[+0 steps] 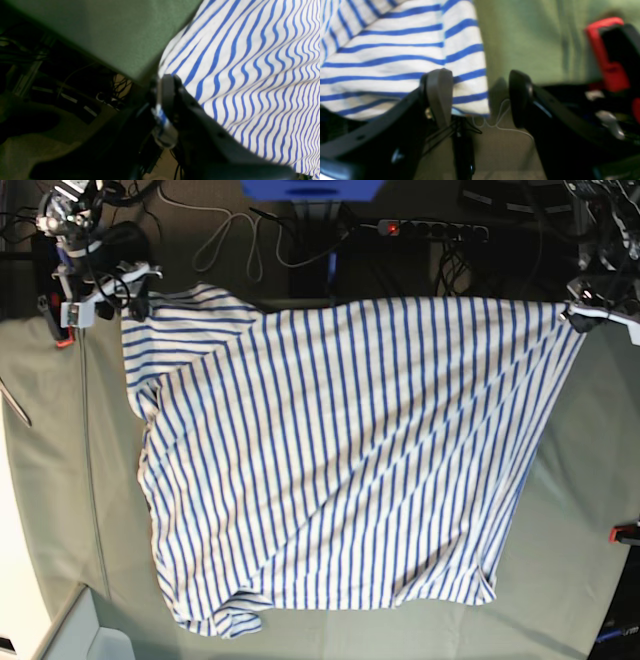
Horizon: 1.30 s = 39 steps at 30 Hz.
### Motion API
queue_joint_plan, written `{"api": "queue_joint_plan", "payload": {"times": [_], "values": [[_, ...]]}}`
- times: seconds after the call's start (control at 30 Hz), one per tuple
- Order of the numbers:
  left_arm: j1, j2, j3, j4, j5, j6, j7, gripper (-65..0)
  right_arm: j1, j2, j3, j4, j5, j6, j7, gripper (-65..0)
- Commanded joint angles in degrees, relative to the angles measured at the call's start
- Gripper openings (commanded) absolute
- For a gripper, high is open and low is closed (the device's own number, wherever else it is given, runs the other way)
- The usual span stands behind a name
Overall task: Layout the t-shirt on the table in an organized manner, then fold the t-shirt properly
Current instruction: 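Hold the shirt edge with both grippers and stretch it taut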
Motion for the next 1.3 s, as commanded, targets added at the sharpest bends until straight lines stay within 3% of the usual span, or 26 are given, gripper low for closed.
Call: {"api": "queue_joint_plan", "payload": {"times": [0.0,0.13,0.2,0.27,0.37,0.4,0.7,0.8,1.03,1.27], "values": [[-0.02,-0.74,-0.35,0.77,-0.23,0.02,-0.91,-64.8,-0.40,0.29,0.18,0.81,0.77,0.43,1.33,-28.6],[-0.02,-0.74,-0.35,0.77,-0.23,0.02,-0.91,-64.8,-1.02,0.21,-1.67,0.81,0.94,0.43,1.33,-29.0],[-0.02,-0.74,-0.35,0.77,-0.23,0.02,-0.91,-64.8,-1.02,0.21,-1.85,0.28,0.94,0.43,1.33,-32.7],[-0.02,-0.74,-0.35,0.77,-0.23,0.02,-0.91,-64.8,-0.93,0.21,-1.85,-0.16,0.94,0.43,1.33,-41.8],[-0.02,-0.83,-0.35,0.95,-0.23,0.02,-0.91,-64.8,-0.93,0.38,-1.23,-0.33,0.86,0.43,1.33,-64.0],[-0.02,-0.83,-0.35,1.13,-0.23,0.02,-0.91,-64.8,-1.10,0.47,-0.88,-0.25,0.86,0.43,1.33,-65.0],[0.51,-1.01,-0.35,1.30,-0.23,0.02,-0.91,-64.8,-6.73,0.21,8.53,10.13,8.33,0.43,1.42,-65.0],[0.78,-1.01,-0.70,2.53,-0.23,0.02,-0.91,-64.8,-8.75,0.21,8.88,12.94,9.91,0.43,1.42,-65.0],[2.80,0.93,-8.96,11.15,-0.23,-0.07,-0.55,-64.8,-12.62,-0.76,10.02,19.09,15.01,0.43,1.42,-65.0],[2.97,1.98,-11.95,12.82,-0.23,-0.07,-0.55,-64.8,-13.06,-0.94,9.14,19.53,14.92,0.43,1.42,-65.0]]}}
